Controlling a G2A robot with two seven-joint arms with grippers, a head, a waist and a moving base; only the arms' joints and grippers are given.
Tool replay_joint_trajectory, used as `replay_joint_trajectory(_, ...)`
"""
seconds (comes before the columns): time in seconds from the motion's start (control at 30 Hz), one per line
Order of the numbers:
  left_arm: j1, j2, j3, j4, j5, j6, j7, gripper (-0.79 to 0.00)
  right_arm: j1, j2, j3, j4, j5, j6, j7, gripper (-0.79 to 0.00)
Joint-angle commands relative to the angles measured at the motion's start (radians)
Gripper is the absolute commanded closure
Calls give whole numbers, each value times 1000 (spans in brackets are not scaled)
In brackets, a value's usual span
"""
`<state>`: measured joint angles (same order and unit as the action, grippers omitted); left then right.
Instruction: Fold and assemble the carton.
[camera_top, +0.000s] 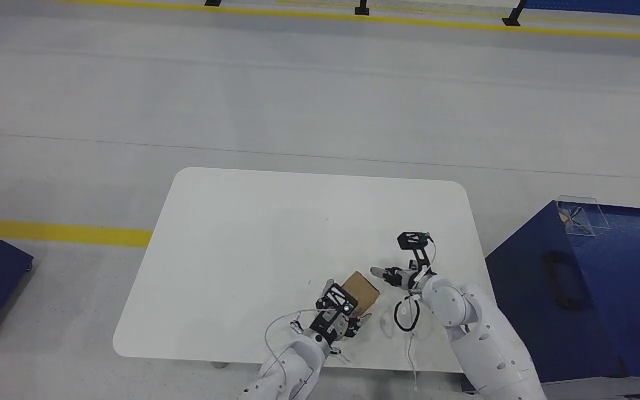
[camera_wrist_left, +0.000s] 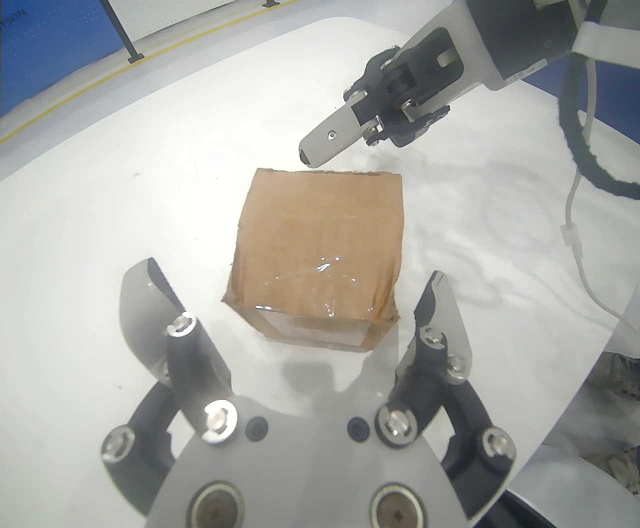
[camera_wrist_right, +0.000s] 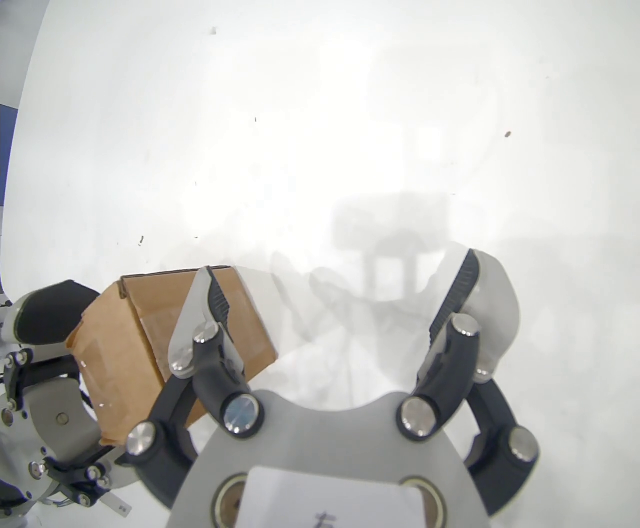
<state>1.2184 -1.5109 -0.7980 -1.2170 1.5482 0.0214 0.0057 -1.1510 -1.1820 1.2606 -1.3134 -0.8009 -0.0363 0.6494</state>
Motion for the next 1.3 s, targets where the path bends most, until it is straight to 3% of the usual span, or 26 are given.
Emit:
replay_joint_trajectory(0.0,-7,-4,4,12,-3,-1,6,-363,-2,1,7,2,4,-1,-1,-785)
replay_joint_trajectory(0.07,-12,-6,7,20,-2,0,9,-259,-4,2,14,4,7,0,-4,-785)
replay_joint_trajectory(0.1,-14,-7,8,22,0,2,11,-74,-5,3,16,4,7,0,-6,-785)
replay_joint_trajectory(0.13,-16,-8,9,25,5,5,12,0,-6,3,20,5,9,1,-7,-785)
replay_joint_trajectory(0.27,-15,-9,6,13,15,12,17,0,-10,8,52,3,21,8,-23,-785)
replay_joint_trajectory(0.37,-8,-9,1,-17,56,79,37,0,-14,12,101,1,66,54,-27,-785)
replay_joint_trajectory(0.43,7,-15,-9,-66,-11,94,5,0,-15,13,134,-8,142,63,7,-785)
replay_joint_trajectory(0.5,30,-23,-23,-135,-125,106,-73,0,-20,18,171,-18,195,52,46,-785)
replay_joint_trajectory(0.7,52,-54,-113,-342,-666,255,-510,0,-61,31,228,-69,236,42,81,-785)
replay_joint_trajectory(0.83,30,-69,-176,-369,-925,390,-642,0,-84,33,224,-93,231,39,84,-785)
replay_joint_trajectory(0.93,-5,-74,-216,-324,-1028,444,-665,0,-90,34,216,-102,224,36,92,-785)
replay_joint_trajectory(0.97,-13,-75,-219,-309,-1034,453,-665,-175,-91,35,214,-104,220,36,93,-785)
replay_joint_trajectory(1.0,-25,-76,-223,-282,-1061,465,-675,-400,-92,35,211,-109,216,37,97,-785)
replay_joint_trajectory(1.03,-34,-77,-231,-265,-1084,472,-678,-785,-93,36,209,-112,213,38,102,-785)
replay_joint_trajectory(1.17,-61,-77,-255,-211,-1127,517,-686,-785,-93,36,208,-113,210,37,104,-785)
replay_joint_trajectory(1.27,-65,-70,-289,-223,-1152,538,-716,-785,-93,36,208,-113,210,37,104,-785)
